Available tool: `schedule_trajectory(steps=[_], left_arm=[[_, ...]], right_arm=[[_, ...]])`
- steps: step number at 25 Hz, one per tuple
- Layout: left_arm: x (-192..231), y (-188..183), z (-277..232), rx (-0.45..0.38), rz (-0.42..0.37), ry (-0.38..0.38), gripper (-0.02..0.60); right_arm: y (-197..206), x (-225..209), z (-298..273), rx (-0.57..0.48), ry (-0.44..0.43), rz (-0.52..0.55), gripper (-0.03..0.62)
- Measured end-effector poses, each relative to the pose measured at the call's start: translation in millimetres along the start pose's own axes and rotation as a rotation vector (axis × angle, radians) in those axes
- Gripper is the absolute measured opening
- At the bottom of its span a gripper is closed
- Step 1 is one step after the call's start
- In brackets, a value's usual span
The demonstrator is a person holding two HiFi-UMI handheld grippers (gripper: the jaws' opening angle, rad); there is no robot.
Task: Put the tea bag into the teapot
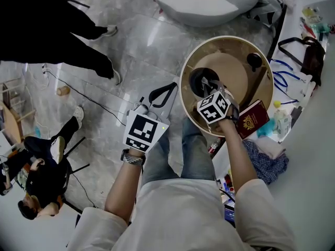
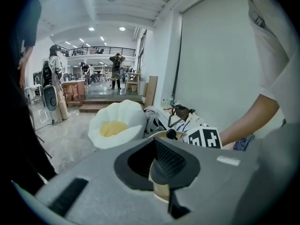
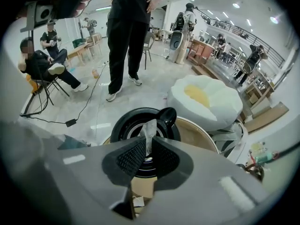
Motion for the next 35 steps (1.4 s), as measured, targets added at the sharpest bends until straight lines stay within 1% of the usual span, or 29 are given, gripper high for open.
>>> schedule_trajectory(steps=[4, 9, 16, 21, 29, 35], left_arm=[[-0.2, 1.9, 0.1, 0.006, 0.006, 0.003, 0.003], [-1.7, 5.2, -0.8, 0.009, 0.008, 0.008, 0.004], [-3.3, 7.2, -1.0, 0.015, 0.012, 0.017, 0.003], [-6.6, 10.4, 0.1, 0.02, 0.011, 0.024, 0.003], [-7.6, 9.4, 1.2, 0.026, 0.016, 0.035, 0.003], [-9.1, 10.7, -0.6, 0.027, 0.017, 0.041, 0.005]], right_arm=[[-1.7, 0.4, -1.4, 0.005, -0.002, 0.013, 0.057], [-0.2, -0.4, 3.4, -0.004, 0.0, -0.019, 0.086], [-3.0, 3.2, 9.9, -0.017, -0.008, -0.043, 0.087], [-3.2, 3.8, 6.8, 0.011, -0.023, -0.044, 0.083], [-6.6, 3.6, 10.7, -0.003, -0.032, -0.033, 0.098], [-5.3, 0.4, 11.6, -0.005, -0.035, -0.042, 0.127]])
Point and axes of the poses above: the fingertips, and each gripper's own axes: z backward along the fingers, x to its left, y out of its underside, the point moved 8 cm from there along z, backward along the fingers, and after that the axes turned 14 degrees about -x, right-handed, at the moved point
